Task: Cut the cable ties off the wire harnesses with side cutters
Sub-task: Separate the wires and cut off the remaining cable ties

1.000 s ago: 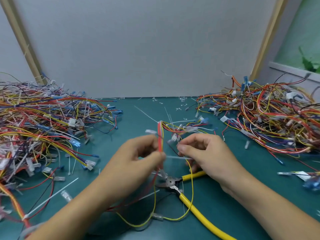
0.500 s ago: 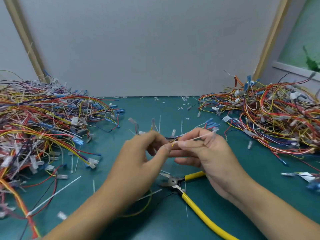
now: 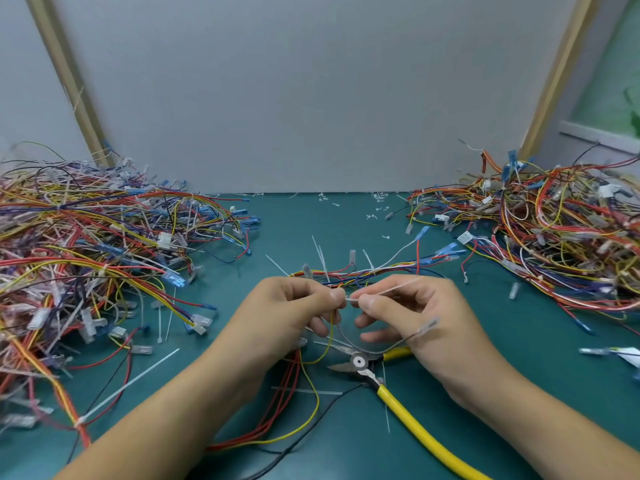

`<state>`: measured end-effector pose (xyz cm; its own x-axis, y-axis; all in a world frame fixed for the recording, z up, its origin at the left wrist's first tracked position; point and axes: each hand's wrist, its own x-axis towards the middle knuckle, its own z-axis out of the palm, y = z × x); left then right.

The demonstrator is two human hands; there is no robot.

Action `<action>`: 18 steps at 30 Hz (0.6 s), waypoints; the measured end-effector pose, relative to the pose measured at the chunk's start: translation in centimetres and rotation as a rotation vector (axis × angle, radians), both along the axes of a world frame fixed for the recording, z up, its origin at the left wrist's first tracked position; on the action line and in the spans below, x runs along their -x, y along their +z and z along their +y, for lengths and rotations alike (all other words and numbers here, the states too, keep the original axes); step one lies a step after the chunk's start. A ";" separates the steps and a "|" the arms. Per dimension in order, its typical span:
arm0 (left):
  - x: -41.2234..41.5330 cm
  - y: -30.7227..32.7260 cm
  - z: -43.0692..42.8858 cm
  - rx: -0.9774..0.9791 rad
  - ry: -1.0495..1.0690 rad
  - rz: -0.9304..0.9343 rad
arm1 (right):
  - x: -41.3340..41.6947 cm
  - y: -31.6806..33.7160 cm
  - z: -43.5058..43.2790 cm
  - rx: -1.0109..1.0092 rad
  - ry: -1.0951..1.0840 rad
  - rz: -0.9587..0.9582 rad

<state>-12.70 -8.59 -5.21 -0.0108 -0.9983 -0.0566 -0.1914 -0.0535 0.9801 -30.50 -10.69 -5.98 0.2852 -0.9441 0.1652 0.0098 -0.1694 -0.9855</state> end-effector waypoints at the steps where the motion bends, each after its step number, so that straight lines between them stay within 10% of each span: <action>1: 0.1 0.1 0.0 -0.009 0.005 0.011 | 0.0 -0.1 0.1 -0.007 -0.011 0.005; 18: 0.6 0.2 -0.1 0.006 0.017 -0.009 | -0.6 -0.5 0.3 -0.022 -0.062 0.026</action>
<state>-13.27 -8.65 -5.05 0.0070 -0.9987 -0.0508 -0.1990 -0.0512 0.9787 -29.88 -10.36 -6.45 0.2297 -0.9635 0.1373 -0.0260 -0.1471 -0.9888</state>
